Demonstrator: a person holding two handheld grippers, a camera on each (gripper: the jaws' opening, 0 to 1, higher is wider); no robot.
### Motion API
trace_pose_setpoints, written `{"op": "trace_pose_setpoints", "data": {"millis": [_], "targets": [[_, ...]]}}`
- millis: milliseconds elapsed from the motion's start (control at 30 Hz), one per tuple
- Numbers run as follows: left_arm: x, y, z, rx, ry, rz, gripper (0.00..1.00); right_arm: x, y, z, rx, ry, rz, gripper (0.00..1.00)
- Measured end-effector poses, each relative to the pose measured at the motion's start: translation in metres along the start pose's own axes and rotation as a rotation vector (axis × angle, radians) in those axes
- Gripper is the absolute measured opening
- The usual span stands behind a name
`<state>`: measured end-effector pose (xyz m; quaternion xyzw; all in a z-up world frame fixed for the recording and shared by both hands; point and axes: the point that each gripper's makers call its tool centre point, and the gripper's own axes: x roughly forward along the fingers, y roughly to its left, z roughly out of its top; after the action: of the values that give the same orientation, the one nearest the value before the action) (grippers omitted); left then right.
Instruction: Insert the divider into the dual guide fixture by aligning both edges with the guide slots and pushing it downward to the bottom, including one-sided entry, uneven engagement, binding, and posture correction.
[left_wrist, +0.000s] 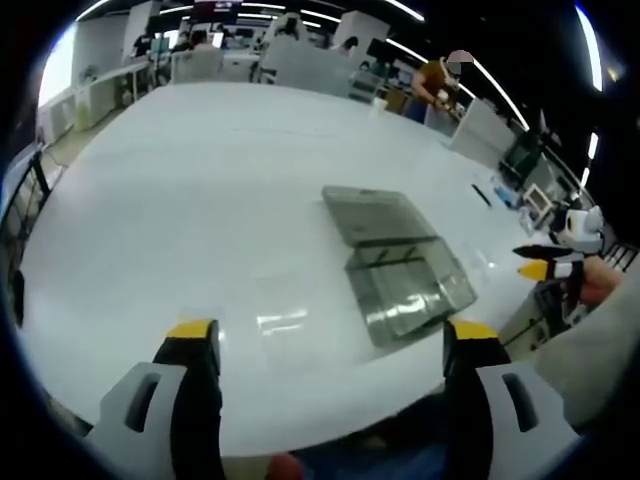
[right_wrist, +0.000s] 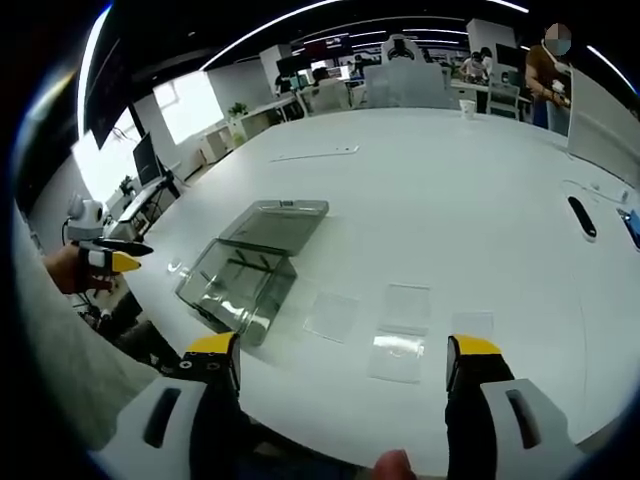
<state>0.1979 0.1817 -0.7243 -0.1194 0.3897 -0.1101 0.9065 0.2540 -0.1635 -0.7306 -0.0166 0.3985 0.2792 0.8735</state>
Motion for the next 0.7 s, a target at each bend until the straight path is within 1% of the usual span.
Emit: {"op": "trace_pose_setpoints", "data": {"millis": [700], "targets": [[-0.0015, 0.0007, 0.0013, 0.007, 0.0, 0.0, 0.89, 0.0005, -0.0005, 0.0011, -0.009, 0.007, 0.006, 0.82]]}}
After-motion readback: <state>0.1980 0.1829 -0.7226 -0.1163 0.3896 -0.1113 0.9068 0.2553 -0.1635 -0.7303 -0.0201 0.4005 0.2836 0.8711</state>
